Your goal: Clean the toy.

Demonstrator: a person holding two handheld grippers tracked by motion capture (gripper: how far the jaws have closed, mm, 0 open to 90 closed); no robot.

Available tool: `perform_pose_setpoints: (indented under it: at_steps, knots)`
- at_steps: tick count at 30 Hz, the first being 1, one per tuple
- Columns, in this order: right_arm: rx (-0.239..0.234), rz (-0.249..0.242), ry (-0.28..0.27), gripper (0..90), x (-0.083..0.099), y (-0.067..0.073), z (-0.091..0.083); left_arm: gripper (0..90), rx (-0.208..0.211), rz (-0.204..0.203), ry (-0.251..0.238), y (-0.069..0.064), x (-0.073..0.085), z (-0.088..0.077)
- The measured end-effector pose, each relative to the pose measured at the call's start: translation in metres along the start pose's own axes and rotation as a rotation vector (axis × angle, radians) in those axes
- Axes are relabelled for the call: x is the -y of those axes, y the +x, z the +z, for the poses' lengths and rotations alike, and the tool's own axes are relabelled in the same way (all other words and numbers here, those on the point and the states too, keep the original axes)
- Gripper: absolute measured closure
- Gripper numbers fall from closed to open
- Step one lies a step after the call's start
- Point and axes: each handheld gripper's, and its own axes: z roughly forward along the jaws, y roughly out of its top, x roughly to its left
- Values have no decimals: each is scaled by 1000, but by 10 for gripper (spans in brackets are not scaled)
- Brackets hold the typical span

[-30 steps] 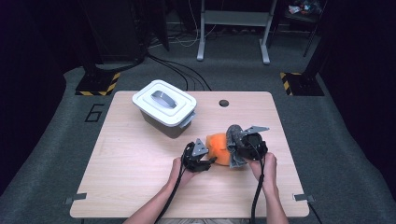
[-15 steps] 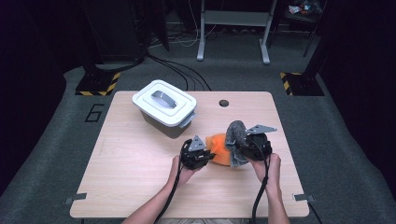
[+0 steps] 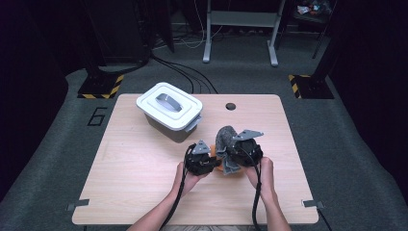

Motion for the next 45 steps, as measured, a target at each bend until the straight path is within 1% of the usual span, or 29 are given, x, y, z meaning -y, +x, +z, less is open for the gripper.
perform_pose_setpoints:
  at_steps: [2, 3, 4, 5, 6, 7, 8, 9, 10, 11, 14, 15, 16, 20, 21, 24, 25, 26, 27, 28, 29, 30, 31, 33, 34, 39, 42, 43, 45]
  knots:
    - [1, 0, 2, 705, 0, 0, 1, 794, -3, -10, 2, 2, 0, 0]
    - [8, -14, -1, 705, 0, 0, 2, 794, -11, -10, 2, 2, 1, 0]
    - [12, -18, 0, 705, 0, 1, 1, 795, -14, -6, 2, 2, 1, 0]
    - [14, -22, 3, 705, 0, 1, 1, 795, -14, -18, 0, 2, 1, 1]
    - [22, -26, 6, 705, 0, 1, 1, 795, -24, -14, 0, 3, 1, 1]
    - [24, -34, 10, 704, 1, 1, 0, 795, -24, -14, 1, 3, 1, 1]
    - [29, -31, 2, 704, 1, 0, 0, 795, -24, -21, -5, 3, 1, 1]
    - [30, -20, 7, 704, 2, -1, -1, 795, -28, -14, -3, 3, 1, 1]
    - [32, -22, 3, 703, 3, -3, -2, 795, -30, -15, -3, 2, 1, 1]
    - [39, -10, 3, 703, 3, -3, -2, 795, -31, -14, -1, 2, 1, 1]
    - [54, 1, 7, 703, 7, -9, -5, 794, -30, -23, 0, 3, 3, 1]
    - [62, 15, 9, 703, 9, -10, -6, 794, -29, -22, -3, 4, 3, 1]
    - [60, 14, 9, 703, 10, -13, -7, 794, -28, -26, -3, 4, 3, 1]
    - [67, 39, 9, 702, 18, -21, -8, 792, -26, -26, -9, 4, 4, 1]
    - [69, 39, 10, 702, 20, -23, -8, 792, -25, -17, -3, 4, 4, 1]
    - [76, 67, 11, 702, 25, -28, -8, 791, -24, -20, -5, 4, 4, 1]
    - [74, 61, 13, 702, 27, -29, -9, 791, -27, -20, -4, 4, 4, 1]
    - [85, 80, 19, 702, 29, -32, -9, 790, -25, -26, -9, 4, 4, 1]
    - [88, 74, 21, 702, 30, -34, -9, 790, -25, -28, -8, 4, 5, 1]
    - [93, 86, 23, 702, 32, -36, -8, 790, -25, -29, -5, 5, 4, 1]
    - [88, 97, 26, 702, 34, -39, -8, 790, -24, -28, -5, 5, 5, 1]
    - [94, 103, 19, 702, 36, -41, -7, 790, -22, -27, -9, 4, 5, 1]
    - [90, 108, 28, 701, 37, -42, -7, 789, -23, -20, -9, 4, 4, 1]
    - [86, 137, 31, 701, 41, -45, -6, 789, -22, -20, -6, 4, 4, 2]
    - [86, 135, 30, 701, 42, -47, -5, 789, -23, -16, -5, 4, 4, 1]
    - [91, 173, 40, 701, 51, -58, -2, 788, -24, -17, -8, 5, 4, 2]
    - [94, 200, 69, 701, 57, -64, 4, 789, -22, -25, -6, 5, 5, 2]
    - [79, 208, 78, 701, 60, -67, 8, 789, -20, -27, -5, 5, 5, 2]
    - [75, 221, 87, 701, 64, -70, 12, 788, -17, -27, -7, 5, 5, 2]
